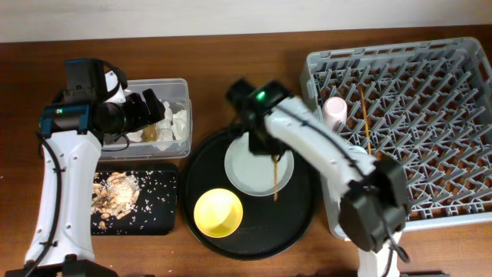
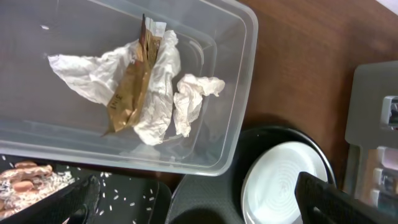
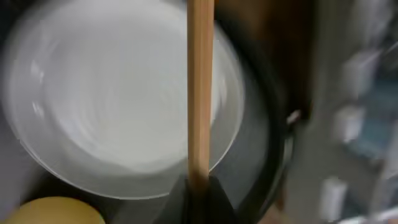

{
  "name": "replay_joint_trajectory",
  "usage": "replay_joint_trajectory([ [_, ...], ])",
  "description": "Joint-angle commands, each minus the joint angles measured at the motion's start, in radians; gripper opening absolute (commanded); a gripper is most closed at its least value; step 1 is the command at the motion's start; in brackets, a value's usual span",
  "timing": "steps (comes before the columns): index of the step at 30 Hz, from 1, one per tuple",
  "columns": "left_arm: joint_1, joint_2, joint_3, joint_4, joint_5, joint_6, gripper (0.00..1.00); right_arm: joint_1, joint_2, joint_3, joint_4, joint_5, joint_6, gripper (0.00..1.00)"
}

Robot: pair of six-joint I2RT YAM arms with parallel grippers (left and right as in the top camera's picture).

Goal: Sort waste into correct bins and load items into the dishwasher rack
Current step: 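Place the chopsticks upright in the rack with the right gripper, then grasp the yellow bowl with the right gripper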

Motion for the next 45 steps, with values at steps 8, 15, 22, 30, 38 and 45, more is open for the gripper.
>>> replay_joint_trajectory([
  [8, 0.003, -0.008, 0.008, 0.001, -0.003, -0.006, 0.99, -0.510, -0.039, 0.177, 0.009, 0.272, -0.681, 0.04],
  [15, 0.003, -0.008, 0.008, 0.001, -0.003, -0.006, 0.99, -0.672, 0.036, 0.167, 0.137, 0.023, -0.900, 0.06],
  [22, 0.003, -0.008, 0.008, 0.001, -0.003, -0.006, 0.99, -0.671, 0.057, 0.167, 0.090, -0.328, -0.880, 0.73],
  [30, 0.003, -0.008, 0.008, 0.001, -0.003, -0.006, 0.99, -0.190, 0.056, 0.167, -0.111, -0.827, -0.818, 0.61],
  [38, 0.003, -0.008, 0.008, 0.001, -0.003, -0.006, 0.99, 0.366, 0.056, 0.167, -0.113, -0.444, -0.462, 0.60],
  [45, 0.003, -0.008, 0.008, 0.001, -0.003, -0.006, 0.99, 0.462, 0.056, -0.048, 0.072, -0.398, -0.397, 0.60],
])
